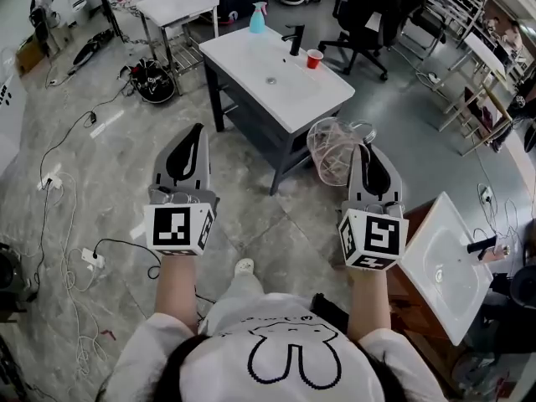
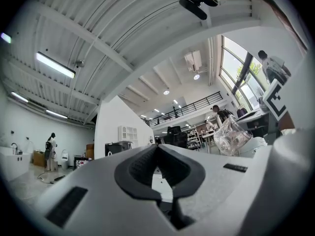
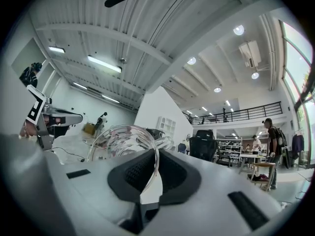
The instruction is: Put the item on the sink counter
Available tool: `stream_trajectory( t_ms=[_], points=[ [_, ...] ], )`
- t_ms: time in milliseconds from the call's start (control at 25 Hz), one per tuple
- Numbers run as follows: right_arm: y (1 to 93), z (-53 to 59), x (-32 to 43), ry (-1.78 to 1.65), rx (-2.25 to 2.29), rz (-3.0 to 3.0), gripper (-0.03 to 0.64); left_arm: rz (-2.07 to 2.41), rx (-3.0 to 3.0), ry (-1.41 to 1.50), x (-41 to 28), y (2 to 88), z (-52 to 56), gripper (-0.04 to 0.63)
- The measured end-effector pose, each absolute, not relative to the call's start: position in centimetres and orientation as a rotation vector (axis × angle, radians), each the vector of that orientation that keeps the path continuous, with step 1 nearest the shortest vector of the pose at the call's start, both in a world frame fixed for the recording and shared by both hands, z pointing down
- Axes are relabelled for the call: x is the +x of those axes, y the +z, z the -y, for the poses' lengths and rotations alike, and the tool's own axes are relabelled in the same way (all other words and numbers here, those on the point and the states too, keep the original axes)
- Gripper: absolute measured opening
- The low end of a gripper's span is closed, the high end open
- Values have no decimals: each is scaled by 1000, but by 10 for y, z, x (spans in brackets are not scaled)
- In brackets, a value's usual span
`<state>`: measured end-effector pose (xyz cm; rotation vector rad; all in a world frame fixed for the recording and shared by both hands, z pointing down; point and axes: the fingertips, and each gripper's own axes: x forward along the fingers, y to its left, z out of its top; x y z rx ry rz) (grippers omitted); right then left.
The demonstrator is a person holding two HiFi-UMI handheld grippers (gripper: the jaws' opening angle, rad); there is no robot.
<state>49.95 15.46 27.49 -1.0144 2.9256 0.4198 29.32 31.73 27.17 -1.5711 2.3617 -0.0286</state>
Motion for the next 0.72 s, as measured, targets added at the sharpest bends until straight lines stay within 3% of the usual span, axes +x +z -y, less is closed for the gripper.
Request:
stream_trajectory(
  t_ms=[280,720],
  points=[
    [268,-119,409,413,-1036,-2919,41,-2336,-1607,-12,201,261,-277,11],
    [281,-83,334,409,-1036,-2966,41,-2341,-1646,-37,135,275,-236,11]
  ],
)
